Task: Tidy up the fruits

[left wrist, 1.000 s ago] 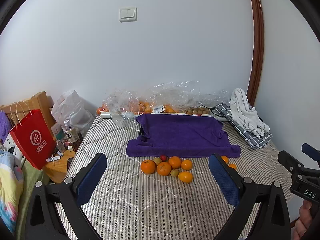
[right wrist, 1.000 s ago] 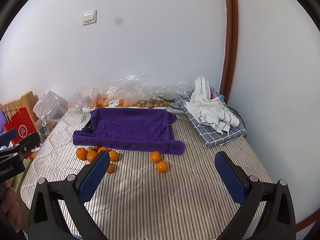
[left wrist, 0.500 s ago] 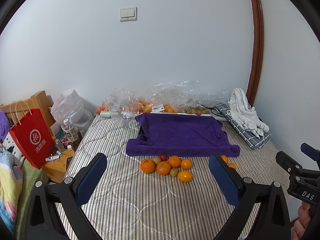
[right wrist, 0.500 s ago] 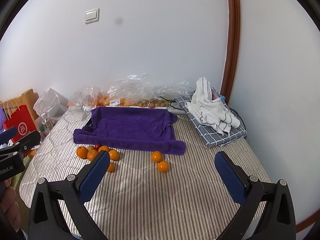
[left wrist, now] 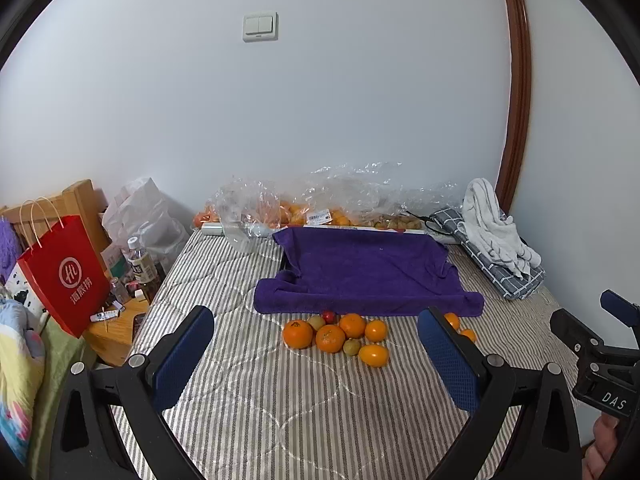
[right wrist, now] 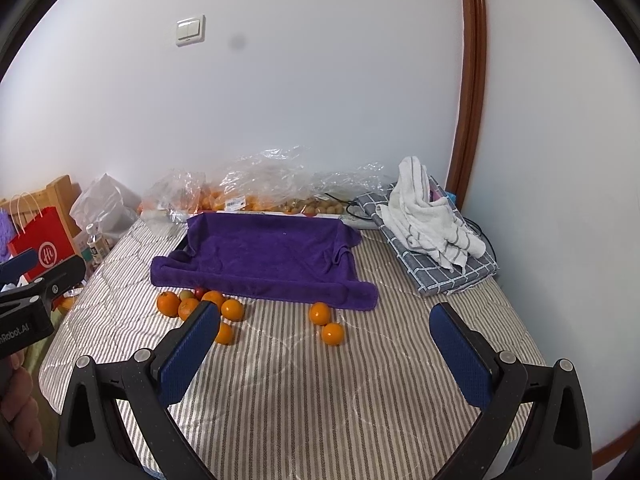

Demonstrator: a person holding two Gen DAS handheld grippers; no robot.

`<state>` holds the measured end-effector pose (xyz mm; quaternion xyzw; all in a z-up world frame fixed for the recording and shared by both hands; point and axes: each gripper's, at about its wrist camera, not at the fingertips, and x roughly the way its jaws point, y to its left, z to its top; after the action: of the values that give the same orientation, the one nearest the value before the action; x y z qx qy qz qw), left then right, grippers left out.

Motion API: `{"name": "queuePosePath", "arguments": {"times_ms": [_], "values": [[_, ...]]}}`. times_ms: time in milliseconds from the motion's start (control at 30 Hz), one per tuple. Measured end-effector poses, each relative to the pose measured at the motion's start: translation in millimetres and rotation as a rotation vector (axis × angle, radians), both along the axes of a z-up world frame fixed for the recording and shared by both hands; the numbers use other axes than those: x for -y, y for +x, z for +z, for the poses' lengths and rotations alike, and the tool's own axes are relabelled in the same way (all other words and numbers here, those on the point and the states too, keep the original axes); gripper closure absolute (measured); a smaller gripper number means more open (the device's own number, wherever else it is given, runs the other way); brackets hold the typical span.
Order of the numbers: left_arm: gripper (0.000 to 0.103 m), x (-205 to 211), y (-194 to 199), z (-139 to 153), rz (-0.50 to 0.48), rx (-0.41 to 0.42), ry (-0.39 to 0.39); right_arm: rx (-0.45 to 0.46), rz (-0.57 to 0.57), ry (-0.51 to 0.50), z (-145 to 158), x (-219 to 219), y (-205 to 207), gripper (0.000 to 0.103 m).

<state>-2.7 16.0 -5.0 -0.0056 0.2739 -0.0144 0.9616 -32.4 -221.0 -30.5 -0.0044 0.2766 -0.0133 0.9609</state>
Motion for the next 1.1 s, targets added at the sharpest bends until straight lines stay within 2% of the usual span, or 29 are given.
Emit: {"name": "queuePosePath", "arguments": {"times_ms": [267, 500, 700, 867, 1000, 1100], "values": [[0.001, -7, 21, -21, 0.017, -0.012, 0.027, -0.033, -0.021, -0.014, -21, -3, 25, 0.001], [0.001, -14, 50, -52, 0.017, -0.071, 0.019, -0.078, -0.012, -0.062, -56, -7, 53, 0.001], [0.001, -17, 74, -82, 0.017, -0.130, 0.056, -0.135, -0.002, -0.030, -89, -2, 83, 0.006], [0.002, -25, 90, -105, 0.024, -0.175, 0.064, -0.203, 0.013, 0.005, -114, 6, 99, 0.018], [0.016, -34, 103, -122, 0.001, -0.239, 0.054, -0.254, 0.029, 0.044, -132, 17, 110, 0.029], [0.018, -42, 108, -131, -0.015, -0.261, 0.033, -0.283, 0.055, 0.059, -144, 20, 115, 0.038]]}}
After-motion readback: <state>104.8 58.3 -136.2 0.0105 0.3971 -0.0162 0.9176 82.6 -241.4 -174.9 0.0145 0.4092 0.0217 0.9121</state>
